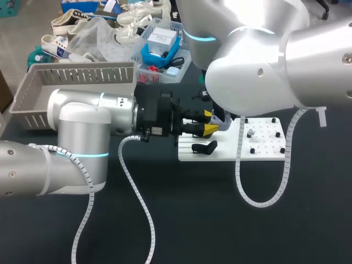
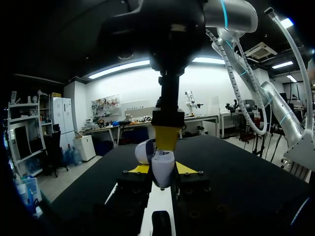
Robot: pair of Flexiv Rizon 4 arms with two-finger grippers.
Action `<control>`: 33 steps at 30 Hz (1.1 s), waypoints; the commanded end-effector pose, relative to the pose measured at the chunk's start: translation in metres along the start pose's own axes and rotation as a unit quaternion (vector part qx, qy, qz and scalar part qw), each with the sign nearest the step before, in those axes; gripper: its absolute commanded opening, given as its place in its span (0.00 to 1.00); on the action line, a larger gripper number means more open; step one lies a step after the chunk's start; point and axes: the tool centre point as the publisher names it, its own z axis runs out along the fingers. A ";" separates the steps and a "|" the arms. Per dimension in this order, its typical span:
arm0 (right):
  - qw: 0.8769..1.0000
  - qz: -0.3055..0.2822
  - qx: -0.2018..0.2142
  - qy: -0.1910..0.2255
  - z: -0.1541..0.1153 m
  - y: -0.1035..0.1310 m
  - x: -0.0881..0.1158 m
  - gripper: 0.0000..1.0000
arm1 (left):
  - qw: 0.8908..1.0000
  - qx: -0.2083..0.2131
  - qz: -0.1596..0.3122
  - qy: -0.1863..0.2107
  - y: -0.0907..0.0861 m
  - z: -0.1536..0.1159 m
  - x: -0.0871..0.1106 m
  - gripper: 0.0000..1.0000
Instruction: Pick up each earbud case from the left stands, insert the matching earbuds, close the lid, and place the case in the box.
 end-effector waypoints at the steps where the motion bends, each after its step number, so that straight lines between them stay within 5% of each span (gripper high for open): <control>1: 1.000 0.001 -0.004 -0.003 0.002 -0.003 0.001 0.00 | 1.000 -0.001 0.000 0.000 0.001 0.000 0.000 0.00; 33: 0.999 0.012 -0.044 -0.021 -0.008 -0.013 0.003 0.00 | 1.000 -0.001 0.000 0.000 0.001 0.000 0.000 0.00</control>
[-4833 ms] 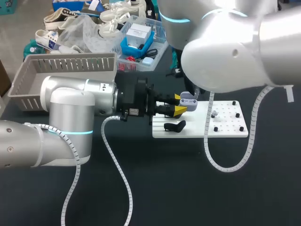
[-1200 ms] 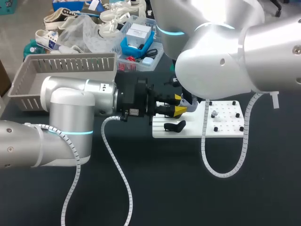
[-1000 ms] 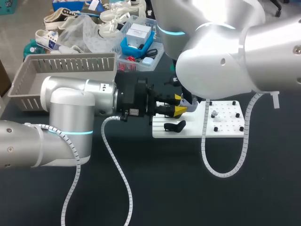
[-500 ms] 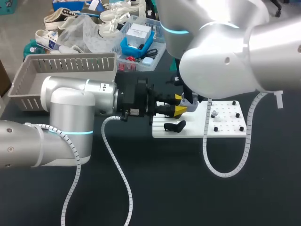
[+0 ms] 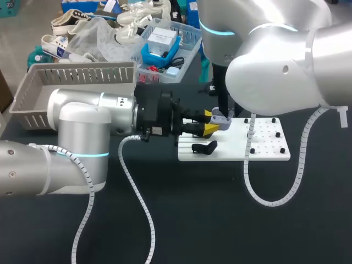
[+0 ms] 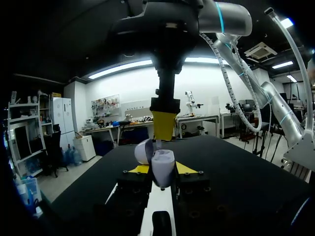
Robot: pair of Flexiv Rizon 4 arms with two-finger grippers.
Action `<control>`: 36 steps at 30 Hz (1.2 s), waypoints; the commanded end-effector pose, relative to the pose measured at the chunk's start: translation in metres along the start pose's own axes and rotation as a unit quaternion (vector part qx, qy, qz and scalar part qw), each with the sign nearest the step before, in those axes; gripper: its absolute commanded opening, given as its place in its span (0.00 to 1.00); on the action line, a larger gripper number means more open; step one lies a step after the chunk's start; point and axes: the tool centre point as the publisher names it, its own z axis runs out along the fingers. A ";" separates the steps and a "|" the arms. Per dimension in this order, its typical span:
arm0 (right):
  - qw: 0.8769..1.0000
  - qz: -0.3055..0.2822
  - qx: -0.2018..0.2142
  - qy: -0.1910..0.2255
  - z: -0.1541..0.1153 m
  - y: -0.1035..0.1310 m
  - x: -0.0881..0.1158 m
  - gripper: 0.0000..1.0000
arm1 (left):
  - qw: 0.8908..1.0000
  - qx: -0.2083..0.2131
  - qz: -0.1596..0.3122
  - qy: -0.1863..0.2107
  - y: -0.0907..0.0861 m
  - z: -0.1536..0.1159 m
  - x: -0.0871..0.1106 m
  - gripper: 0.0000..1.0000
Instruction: Pick up each earbud case from the left stands, insert the matching earbuds, close the lid, and place the case in the box.
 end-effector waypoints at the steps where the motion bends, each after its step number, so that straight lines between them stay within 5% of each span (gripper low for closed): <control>1: 1.000 0.001 -0.005 -0.007 0.000 -0.004 0.006 0.00 | 1.000 0.000 0.000 0.000 0.000 0.000 0.000 0.00; 14: 1.000 -0.013 -0.024 0.003 -0.007 0.000 0.007 0.00 | 1.000 0.000 0.000 0.000 0.000 0.000 0.000 0.00; 36: 0.999 0.001 0.007 0.036 -0.012 0.002 0.002 0.00 | 1.000 0.000 0.000 0.000 0.000 0.000 0.000 0.00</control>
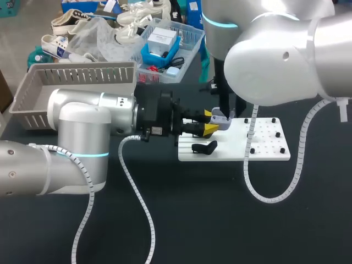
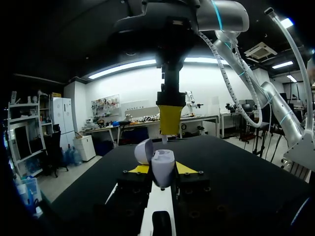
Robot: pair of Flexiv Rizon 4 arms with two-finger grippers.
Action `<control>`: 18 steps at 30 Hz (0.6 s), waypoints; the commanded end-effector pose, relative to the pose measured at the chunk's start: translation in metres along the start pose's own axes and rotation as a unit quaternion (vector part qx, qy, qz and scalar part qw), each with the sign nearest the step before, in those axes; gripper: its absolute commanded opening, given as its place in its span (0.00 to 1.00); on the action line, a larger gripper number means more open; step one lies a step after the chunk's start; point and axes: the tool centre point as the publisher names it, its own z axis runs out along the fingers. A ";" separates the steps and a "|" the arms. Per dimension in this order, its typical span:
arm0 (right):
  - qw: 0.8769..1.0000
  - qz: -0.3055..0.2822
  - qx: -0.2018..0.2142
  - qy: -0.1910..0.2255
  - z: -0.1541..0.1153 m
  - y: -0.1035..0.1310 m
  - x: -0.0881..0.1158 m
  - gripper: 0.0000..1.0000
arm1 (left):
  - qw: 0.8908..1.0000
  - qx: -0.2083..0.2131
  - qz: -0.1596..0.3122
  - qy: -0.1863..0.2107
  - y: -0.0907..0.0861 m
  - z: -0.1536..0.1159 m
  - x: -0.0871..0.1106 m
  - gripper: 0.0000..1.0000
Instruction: Pick up each earbud case from the left stands, insert the matching earbuds, close the lid, and place the case in the box.
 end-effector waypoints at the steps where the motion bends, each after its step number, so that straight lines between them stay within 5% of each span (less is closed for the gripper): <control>1: 1.000 0.018 0.003 0.009 -0.008 0.004 -0.005 0.00 | 1.000 0.000 0.000 0.000 0.000 0.000 0.000 0.00; 18: 0.995 0.098 0.006 0.023 -0.007 0.004 -0.002 0.00 | 1.000 0.000 0.000 0.000 0.000 0.000 0.000 0.00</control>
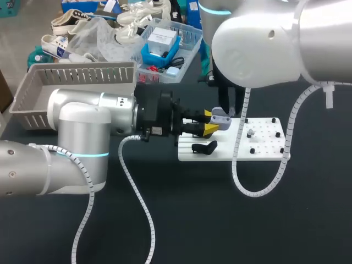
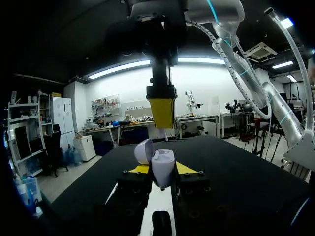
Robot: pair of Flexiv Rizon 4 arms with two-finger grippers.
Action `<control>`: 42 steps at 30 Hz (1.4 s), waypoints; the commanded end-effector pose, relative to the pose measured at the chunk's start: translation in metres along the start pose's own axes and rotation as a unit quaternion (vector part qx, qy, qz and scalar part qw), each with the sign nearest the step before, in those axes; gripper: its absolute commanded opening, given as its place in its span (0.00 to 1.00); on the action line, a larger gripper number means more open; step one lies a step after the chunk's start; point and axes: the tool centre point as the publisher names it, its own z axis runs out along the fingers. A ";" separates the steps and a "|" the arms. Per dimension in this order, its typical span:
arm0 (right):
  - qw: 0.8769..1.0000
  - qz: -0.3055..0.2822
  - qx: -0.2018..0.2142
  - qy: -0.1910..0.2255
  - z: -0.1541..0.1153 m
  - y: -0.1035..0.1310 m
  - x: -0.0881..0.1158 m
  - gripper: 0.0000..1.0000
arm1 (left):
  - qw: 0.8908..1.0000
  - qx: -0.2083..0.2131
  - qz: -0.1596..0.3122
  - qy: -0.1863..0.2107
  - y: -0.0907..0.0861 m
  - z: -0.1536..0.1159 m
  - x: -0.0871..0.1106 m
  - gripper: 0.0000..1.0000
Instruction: Pick up each earbud case from the left stands, insert the matching earbuds, close the lid, and place the case in the box.
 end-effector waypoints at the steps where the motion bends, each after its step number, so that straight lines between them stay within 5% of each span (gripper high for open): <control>1: 1.000 0.007 -0.003 -0.004 0.001 0.001 0.003 0.00 | 1.000 0.000 0.000 0.000 0.000 0.000 0.000 0.00; 42: 0.999 0.024 0.021 -0.018 0.016 0.010 0.003 0.00 | 1.000 0.000 0.000 0.000 0.000 0.000 0.000 0.00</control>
